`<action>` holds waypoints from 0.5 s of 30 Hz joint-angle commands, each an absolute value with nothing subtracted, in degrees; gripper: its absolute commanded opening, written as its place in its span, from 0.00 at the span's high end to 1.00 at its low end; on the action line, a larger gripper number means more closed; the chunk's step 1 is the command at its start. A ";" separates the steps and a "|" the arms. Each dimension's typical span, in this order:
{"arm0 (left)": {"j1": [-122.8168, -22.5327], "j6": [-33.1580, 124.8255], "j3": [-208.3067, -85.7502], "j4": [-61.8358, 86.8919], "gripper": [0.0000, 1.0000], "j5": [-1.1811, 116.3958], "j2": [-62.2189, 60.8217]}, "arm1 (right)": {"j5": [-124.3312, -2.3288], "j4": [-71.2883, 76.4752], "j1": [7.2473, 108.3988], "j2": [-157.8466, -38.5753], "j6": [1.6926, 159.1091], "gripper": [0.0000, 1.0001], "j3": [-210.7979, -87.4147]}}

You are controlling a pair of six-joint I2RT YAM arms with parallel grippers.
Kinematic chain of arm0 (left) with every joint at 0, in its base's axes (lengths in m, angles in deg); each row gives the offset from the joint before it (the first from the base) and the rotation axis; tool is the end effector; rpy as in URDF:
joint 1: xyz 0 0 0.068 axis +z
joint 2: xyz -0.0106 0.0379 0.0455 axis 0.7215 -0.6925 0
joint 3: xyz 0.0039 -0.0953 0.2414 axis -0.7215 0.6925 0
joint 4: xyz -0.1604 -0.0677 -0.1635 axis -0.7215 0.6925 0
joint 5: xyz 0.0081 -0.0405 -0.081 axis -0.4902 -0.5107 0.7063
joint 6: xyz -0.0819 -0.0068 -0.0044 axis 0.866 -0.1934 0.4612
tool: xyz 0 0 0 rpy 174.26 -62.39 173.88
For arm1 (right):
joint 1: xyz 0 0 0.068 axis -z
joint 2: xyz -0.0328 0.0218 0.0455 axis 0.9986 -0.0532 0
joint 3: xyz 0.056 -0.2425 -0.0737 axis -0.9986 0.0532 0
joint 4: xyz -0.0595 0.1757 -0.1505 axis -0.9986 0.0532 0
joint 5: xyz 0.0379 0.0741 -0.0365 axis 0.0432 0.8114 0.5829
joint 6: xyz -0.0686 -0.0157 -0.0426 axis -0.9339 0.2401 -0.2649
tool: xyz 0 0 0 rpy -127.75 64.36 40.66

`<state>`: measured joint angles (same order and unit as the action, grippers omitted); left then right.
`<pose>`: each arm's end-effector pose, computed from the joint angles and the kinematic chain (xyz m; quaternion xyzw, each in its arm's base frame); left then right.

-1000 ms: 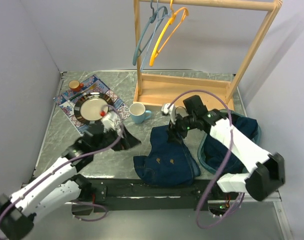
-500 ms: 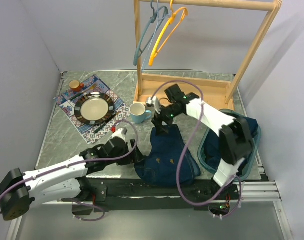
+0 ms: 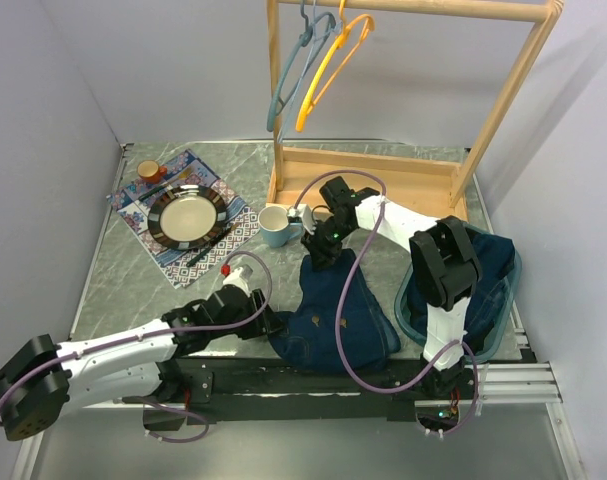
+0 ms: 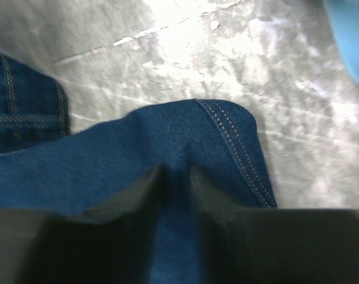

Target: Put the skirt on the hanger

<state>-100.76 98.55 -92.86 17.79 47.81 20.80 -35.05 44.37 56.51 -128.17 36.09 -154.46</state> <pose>0.1173 -0.1614 0.1431 -0.0821 0.8990 -0.3641 0.2290 0.2984 0.2240 0.1627 -0.5643 0.7534 0.2952 0.1638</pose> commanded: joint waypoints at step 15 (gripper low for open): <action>-97.69 87.28 -114.13 38.96 0.99 29.32 38.48 | -25.81 60.52 67.25 -103.02 37.82 1.00 -174.86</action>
<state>-99.84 94.63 -104.09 32.94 39.26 32.62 -32.86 53.85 62.77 -112.46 39.17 -162.99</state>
